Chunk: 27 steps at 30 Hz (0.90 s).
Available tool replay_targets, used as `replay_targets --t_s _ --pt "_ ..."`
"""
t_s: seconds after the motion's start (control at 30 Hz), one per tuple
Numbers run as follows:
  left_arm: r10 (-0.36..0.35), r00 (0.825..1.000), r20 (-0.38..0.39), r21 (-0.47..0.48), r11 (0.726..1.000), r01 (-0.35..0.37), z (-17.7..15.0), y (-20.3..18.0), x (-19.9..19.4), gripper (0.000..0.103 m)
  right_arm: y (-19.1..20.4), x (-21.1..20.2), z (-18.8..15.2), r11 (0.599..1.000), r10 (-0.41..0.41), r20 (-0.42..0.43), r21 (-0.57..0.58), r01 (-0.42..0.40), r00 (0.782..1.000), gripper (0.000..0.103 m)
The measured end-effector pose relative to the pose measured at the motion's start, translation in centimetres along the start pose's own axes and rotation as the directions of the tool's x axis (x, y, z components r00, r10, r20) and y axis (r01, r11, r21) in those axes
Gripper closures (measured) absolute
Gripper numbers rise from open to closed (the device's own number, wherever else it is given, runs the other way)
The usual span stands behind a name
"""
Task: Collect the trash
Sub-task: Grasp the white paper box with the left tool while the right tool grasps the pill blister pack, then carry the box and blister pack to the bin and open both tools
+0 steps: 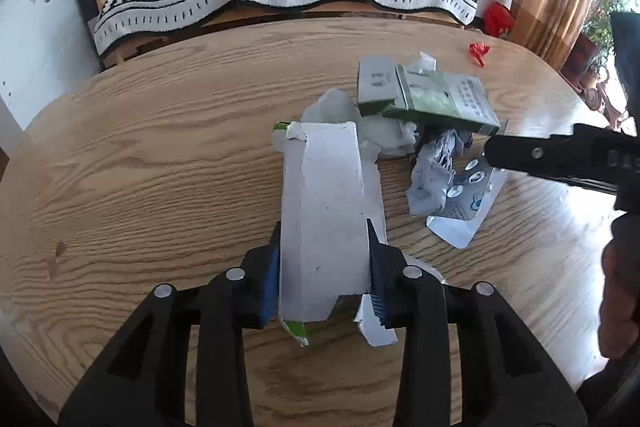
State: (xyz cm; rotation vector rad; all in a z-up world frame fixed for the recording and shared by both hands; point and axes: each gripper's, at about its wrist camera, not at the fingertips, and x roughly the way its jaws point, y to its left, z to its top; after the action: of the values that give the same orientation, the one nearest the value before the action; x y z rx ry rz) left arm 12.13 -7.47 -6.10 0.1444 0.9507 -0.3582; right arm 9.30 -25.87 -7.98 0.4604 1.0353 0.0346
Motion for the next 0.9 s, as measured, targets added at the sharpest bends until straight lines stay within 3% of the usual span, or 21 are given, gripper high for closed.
replay_targets --t_s 0.17,0.23,0.3,0.37,0.4,0.47,0.6,0.9 --pt "0.026 0.999 0.037 -0.035 0.999 -0.025 0.2 1.3 -1.3 0.067 0.6 1.0 0.1 1.000 -0.011 -0.011 -0.006 0.011 1.000 0.017" --pt "0.035 0.999 0.033 -0.065 0.997 -0.033 0.1 2.1 -1.4 0.067 1.0 1.2 0.0 0.999 -0.041 -0.007 -0.033 0.041 0.999 0.026" --pt "0.041 0.999 0.027 -0.093 0.995 -0.038 0.2 2.8 -1.5 0.067 1.3 1.2 -0.2 0.998 -0.040 -0.014 -0.057 0.039 0.999 0.049" --pt "0.057 0.998 0.024 -0.108 0.993 -0.054 0.3 3.1 -1.6 0.067 1.4 1.1 -0.6 0.998 -0.011 -0.028 -0.061 0.009 1.000 0.061" --pt "0.071 0.997 0.024 -0.109 0.992 -0.068 0.4 3.1 -1.7 0.067 1.4 0.8 -0.8 0.998 0.005 -0.028 -0.069 -0.007 1.000 0.079" --pt "0.074 0.997 0.030 -0.115 0.991 -0.070 0.5 3.0 -1.9 0.067 1.5 0.3 -1.1 0.996 0.010 -0.027 -0.083 -0.012 1.000 0.090" --pt "0.057 0.997 0.050 -0.115 0.992 -0.051 0.9 2.1 -2.7 0.067 1.5 -1.3 -1.8 0.994 0.005 -0.009 -0.113 -0.006 1.000 0.098" --pt "-0.005 0.996 0.095 -0.056 0.998 0.011 1.9 -2.5 -4.1 0.067 -1.6 -5.9 -2.6 0.993 -0.027 0.068 -0.110 0.035 0.997 0.098"
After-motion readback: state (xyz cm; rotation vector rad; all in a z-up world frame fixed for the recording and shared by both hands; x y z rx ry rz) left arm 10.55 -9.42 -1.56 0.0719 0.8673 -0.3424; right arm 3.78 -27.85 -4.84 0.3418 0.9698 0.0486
